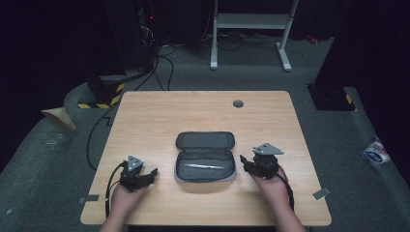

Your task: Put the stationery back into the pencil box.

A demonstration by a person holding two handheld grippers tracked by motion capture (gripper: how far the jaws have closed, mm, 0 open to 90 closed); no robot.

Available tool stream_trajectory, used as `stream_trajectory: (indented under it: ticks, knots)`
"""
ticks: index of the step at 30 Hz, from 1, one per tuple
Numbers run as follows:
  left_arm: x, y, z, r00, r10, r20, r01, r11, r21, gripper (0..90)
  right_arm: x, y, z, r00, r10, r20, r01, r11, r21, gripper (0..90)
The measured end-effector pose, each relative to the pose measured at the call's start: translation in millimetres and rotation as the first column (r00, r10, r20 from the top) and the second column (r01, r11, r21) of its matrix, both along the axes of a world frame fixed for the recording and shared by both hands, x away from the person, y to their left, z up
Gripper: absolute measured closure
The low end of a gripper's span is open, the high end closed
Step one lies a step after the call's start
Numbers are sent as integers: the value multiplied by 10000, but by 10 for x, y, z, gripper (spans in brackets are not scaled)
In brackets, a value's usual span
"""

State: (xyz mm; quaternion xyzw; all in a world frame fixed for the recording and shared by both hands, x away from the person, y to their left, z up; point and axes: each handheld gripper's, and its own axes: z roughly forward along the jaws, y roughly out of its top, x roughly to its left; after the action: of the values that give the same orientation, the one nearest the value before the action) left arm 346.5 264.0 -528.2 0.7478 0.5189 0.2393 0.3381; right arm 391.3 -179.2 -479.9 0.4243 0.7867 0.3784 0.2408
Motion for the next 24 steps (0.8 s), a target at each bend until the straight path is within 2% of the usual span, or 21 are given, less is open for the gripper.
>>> stream_trajectory:
  ticks: [5, 8, 13, 16, 20, 24]
  knots:
    - [1, 2, 0, 10000, 7, 0, -7, 10000, 26, 319, -45, -272, -139, 9969, -737, -277, 730, 9970, -241, 367]
    - [1, 0, 0, 10000, 24, -7, -24, 10000, 6, 317, -118, -451, -256, 9903, -1261, -588, 1239, 9915, -401, 349]
    - [1, 0, 0, 10000, 22, -9, -22, 10000, 10, 317, -205, -624, -393, 9795, -1757, -985, 1722, 9841, -430, 333]
    - [0, 1, 1, 10000, 15, -8, -15, 10000, 33, 318, -232, -681, -430, 9737, -1954, -1170, 1941, 9807, -229, 318]
    - [0, 2, 0, 10000, 14, -11, -14, 10000, 28, 318, -240, -682, -432, 9739, -1948, -1163, 1929, 9808, -279, 307]
    - [1, 2, 0, 10000, 4, -2, -4, 10000, 33, 318, -239, -632, -433, 9692, -2166, -1171, 2149, 9763, -272, 304]
